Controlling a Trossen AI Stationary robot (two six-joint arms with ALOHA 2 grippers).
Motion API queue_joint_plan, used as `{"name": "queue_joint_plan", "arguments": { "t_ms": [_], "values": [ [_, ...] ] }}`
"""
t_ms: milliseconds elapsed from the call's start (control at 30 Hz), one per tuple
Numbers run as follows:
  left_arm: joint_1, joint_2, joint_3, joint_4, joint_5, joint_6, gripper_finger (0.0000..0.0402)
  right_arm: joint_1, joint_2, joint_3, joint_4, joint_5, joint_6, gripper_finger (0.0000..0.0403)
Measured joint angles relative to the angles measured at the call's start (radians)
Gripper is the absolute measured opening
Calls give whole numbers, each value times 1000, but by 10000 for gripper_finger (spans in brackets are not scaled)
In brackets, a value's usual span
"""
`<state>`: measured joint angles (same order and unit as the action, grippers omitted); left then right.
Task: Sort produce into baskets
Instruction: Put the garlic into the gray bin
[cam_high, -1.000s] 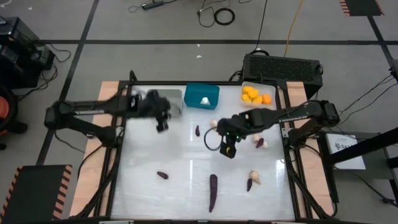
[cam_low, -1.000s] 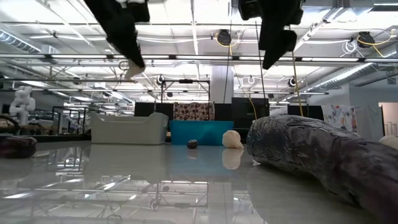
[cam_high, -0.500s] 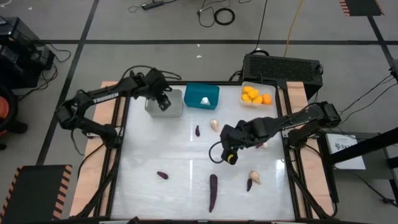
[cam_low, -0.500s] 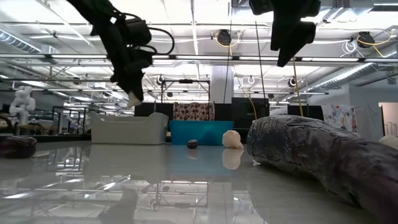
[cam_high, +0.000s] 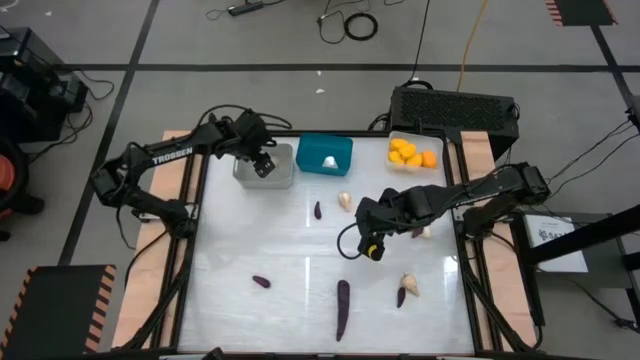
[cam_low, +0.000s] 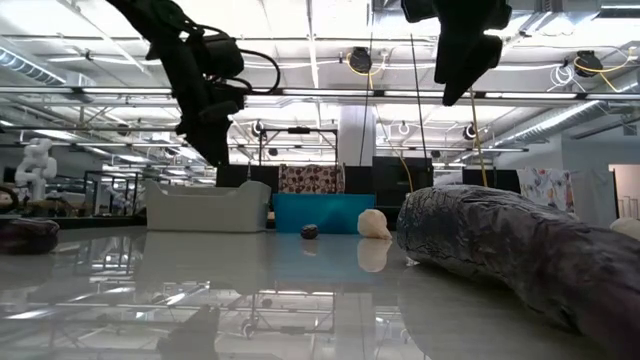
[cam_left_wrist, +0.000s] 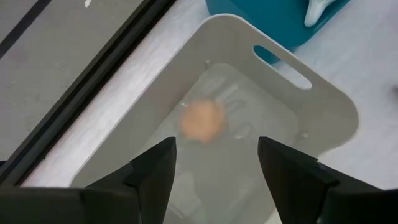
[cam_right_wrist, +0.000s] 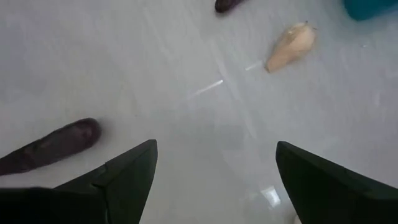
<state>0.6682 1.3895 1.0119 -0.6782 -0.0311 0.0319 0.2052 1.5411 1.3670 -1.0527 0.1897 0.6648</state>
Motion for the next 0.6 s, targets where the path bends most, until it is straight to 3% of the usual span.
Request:
{"name": "queue_joint_plan", "arguments": {
  "t_ms": [133,367,600],
  "values": [
    [-3,0,46,-29,43,-1,236,-12,-12,0,0,-1,-31,320],
    [-83,-1,79,99,355,-34,236,-15,-16,0,-5,-4,-46,320],
    [-280,51,79,347,361,31,236,-15,-15,0,-2,-4,-46,320]
  ]
}}
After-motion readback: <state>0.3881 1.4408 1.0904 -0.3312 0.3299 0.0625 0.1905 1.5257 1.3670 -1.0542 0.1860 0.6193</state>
